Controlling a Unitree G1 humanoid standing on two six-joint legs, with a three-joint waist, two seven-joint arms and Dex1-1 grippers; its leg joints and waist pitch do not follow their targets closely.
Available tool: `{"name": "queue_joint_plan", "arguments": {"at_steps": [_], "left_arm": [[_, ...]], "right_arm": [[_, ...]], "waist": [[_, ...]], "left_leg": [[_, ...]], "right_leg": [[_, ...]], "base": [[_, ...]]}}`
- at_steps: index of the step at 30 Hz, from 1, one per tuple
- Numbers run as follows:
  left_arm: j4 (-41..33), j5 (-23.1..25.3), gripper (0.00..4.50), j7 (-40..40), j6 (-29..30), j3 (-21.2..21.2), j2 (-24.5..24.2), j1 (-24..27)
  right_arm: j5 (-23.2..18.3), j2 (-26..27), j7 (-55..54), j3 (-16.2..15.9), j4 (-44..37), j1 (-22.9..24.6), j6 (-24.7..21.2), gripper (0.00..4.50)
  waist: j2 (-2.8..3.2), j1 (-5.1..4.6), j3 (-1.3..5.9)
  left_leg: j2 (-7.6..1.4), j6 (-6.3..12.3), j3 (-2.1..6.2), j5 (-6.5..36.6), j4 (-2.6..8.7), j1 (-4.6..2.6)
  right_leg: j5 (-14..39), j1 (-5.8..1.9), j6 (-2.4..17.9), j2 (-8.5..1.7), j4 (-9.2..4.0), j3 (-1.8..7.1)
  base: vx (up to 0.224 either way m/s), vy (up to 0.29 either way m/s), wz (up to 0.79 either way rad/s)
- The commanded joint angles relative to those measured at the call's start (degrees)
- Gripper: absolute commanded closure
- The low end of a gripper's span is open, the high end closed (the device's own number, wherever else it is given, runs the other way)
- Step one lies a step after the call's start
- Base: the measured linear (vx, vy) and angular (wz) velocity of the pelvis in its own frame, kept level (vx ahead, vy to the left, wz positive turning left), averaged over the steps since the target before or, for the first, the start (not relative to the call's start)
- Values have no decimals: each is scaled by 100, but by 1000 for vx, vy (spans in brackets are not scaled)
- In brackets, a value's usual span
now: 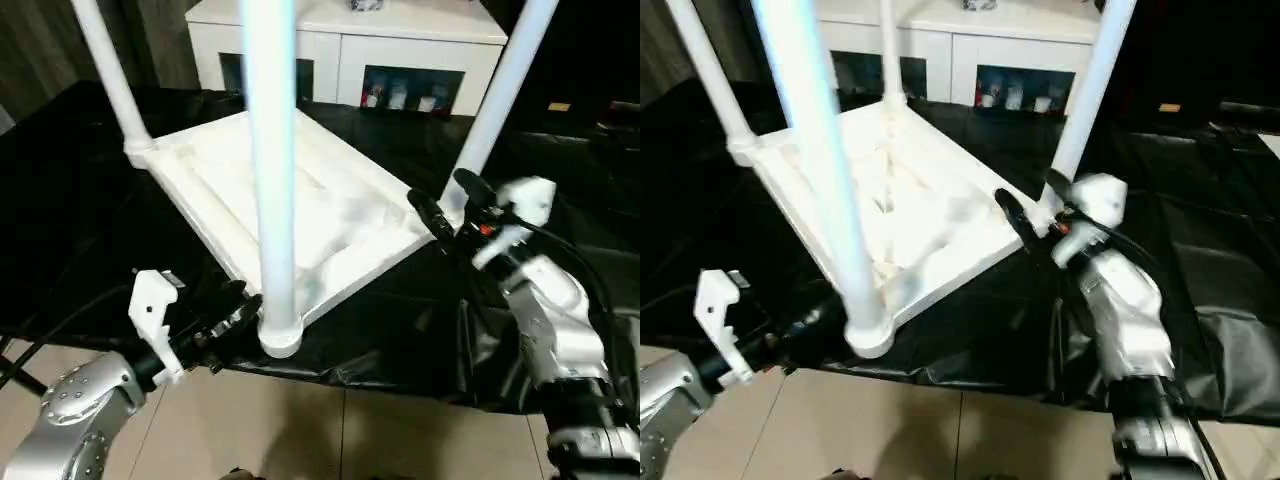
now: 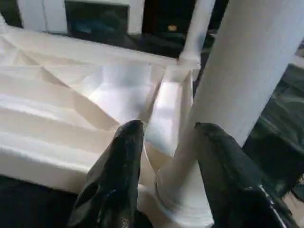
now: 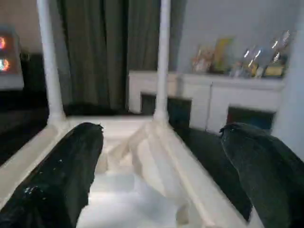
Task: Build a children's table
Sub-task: Flip table
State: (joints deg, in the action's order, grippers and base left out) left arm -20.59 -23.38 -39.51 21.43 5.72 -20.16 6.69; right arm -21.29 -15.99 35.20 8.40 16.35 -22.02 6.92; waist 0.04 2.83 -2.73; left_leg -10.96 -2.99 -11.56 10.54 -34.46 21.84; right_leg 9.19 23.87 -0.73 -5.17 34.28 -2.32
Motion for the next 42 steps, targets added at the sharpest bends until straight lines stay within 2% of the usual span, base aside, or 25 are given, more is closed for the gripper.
{"name": "queue_joint_plan", "arguments": {"at_steps": [1,2,3,6,7,8,9,10,11,13,16,17,22,23,24,25,26,28,29,33,34,42], "left_arm": [[-298,-46,216,230,138,-111,45,-131],[-383,16,208,415,172,-161,103,-200],[-404,67,187,487,177,-183,122,-227],[-481,102,180,592,283,-202,178,-257],[-576,-59,170,600,396,-202,232,-252],[-648,-197,158,608,485,-203,269,-241],[-702,-293,146,587,517,-218,295,-221],[-786,-521,140,507,633,-237,299,-163],[-839,-667,138,452,713,-251,290,-109],[-885,-812,117,308,769,-301,184,26],[-828,-756,96,237,682,-276,122,106],[-767,-809,86,103,713,-171,43,192],[-789,-812,52,-31,808,-125,-170,257],[-706,-633,42,94,729,-227,-148,111],[-487,-346,42,389,627,-402,-32,-172],[-383,-265,34,528,631,-468,26,-297],[-292,-111,24,607,508,-530,43,-383],[-87,-52,3,650,352,-606,201,-523],[-18,-30,3,645,292,-638,251,-573],[296,-52,3,586,243,-903,551,-915],[375,0,3,571,209,-1035,642,-996],[143,-564,3,29,491,-1208,579,-784]], "right_arm": [[-46,-70,-346,336,-112,-20,162,0],[46,-55,-759,576,14,-123,254,0],[59,-50,-880,660,58,-162,274,0],[63,-55,-1221,810,87,-249,124,0],[44,-67,-1335,862,151,-305,50,0],[43,-77,-1407,884,180,-335,-12,0],[33,-82,-1425,885,202,-352,-63,0],[13,-88,-1395,865,243,-368,-104,0],[44,-99,-1376,831,287,-382,-95,0],[49,-74,-1355,780,300,-391,-178,0],[93,-69,-1332,728,325,-378,-205,0],[125,-110,-1185,593,386,-330,-359,0],[210,-160,-1036,387,441,-249,-600,0],[257,-143,-1063,364,477,-243,-566,0],[314,-112,-1117,350,535,-250,-499,0],[336,-100,-1142,342,560,-256,-474,0],[344,-92,-1152,335,575,-263,-466,0],[351,-67,-1176,330,548,-265,-488,0],[350,-57,-1181,332,533,-262,-501,0],[381,-54,-1190,311,515,-234,-547,0],[395,-51,-1203,309,509,-230,-549,0],[446,-30,-1258,310,547,-260,-523,0]], "waist": [[-20,-3,328],[-28,-1,327],[-46,5,325],[-68,5,329],[-62,6,328],[-91,-2,338],[-93,-2,337],[-95,-4,339],[-124,-9,342],[-118,-4,340],[-118,-15,353],[-142,-19,355],[-135,-50,345],[-160,-55,349],[-124,-43,344],[-121,-46,336],[-115,-24,339],[-118,-17,349],[-128,-20,352],[-89,0,368],[-100,-2,371],[-127,5,393]], "left_leg": [[-189,95,89,1822,477,-127],[-191,53,90,1808,477,-133],[-180,23,80,1845,463,-158],[-155,27,90,1836,458,-121],[-158,15,95,1822,460,-122],[-154,17,98,1794,455,-116],[-154,5,95,1774,453,-115],[-149,18,88,1774,444,-114],[-144,33,83,1765,435,-105],[-148,58,85,1738,439,-97],[-148,68,85,1671,439,-96],[-143,76,87,1610,438,-85],[-149,54,91,1697,452,-86],[-153,42,90,1718,449,-96],[-156,25,88,1764,451,-116],[-162,14,83,1820,456,-131],[-153,-41,68,1923,436,-184],[-151,-87,104,1834,459,-107],[-150,-86,99,1801,454,-109],[-152,-81,91,1800,441,-138],[-151,-79,94,1761,442,-119],[-150,33,85,1418,417,-78]], "right_leg": [[1834,-190,856,-150,-422,160],[1936,-178,814,-162,-427,163],[2020,-153,771,-148,-447,156],[2184,-169,592,-145,-455,148],[2186,-164,566,-144,-450,146],[2172,-171,552,-144,-438,140],[2149,-170,556,-144,-433,140],[2133,-160,561,-141,-441,141],[2106,-160,576,-138,-432,140],[2058,-156,571,-135,-437,139],[1887,-159,545,-113,-415,139],[1788,-179,566,-113,-401,140],[1824,-180,619,-113,-407,143],[1826,-178,617,-114,-407,143],[1863,-164,631,-122,-415,148],[1914,-144,601,-107,-441,148],[1996,-109,577,-103,-451,154],[2009,-188,540,-146,-437,149],[1986,-180,532,-143,-443,151],[1830,-164,626,-139,-433,155],[1766,-183,640,-137,-425,153],[1335,-236,832,-151,-358,147]], "base": [[0,0,0],[0,0,0],[0,0,0],[0,0,0],[0,0,0],[0,0,0],[0,0,0],[0,0,0],[0,0,0],[0,0,0],[0,0,0],[0,0,0],[0,0,0],[0,0,0],[0,0,0],[0,0,0],[0,0,0],[0,0,0],[0,0,0],[0,0,0],[0,0,0],[0,0,0]]}}
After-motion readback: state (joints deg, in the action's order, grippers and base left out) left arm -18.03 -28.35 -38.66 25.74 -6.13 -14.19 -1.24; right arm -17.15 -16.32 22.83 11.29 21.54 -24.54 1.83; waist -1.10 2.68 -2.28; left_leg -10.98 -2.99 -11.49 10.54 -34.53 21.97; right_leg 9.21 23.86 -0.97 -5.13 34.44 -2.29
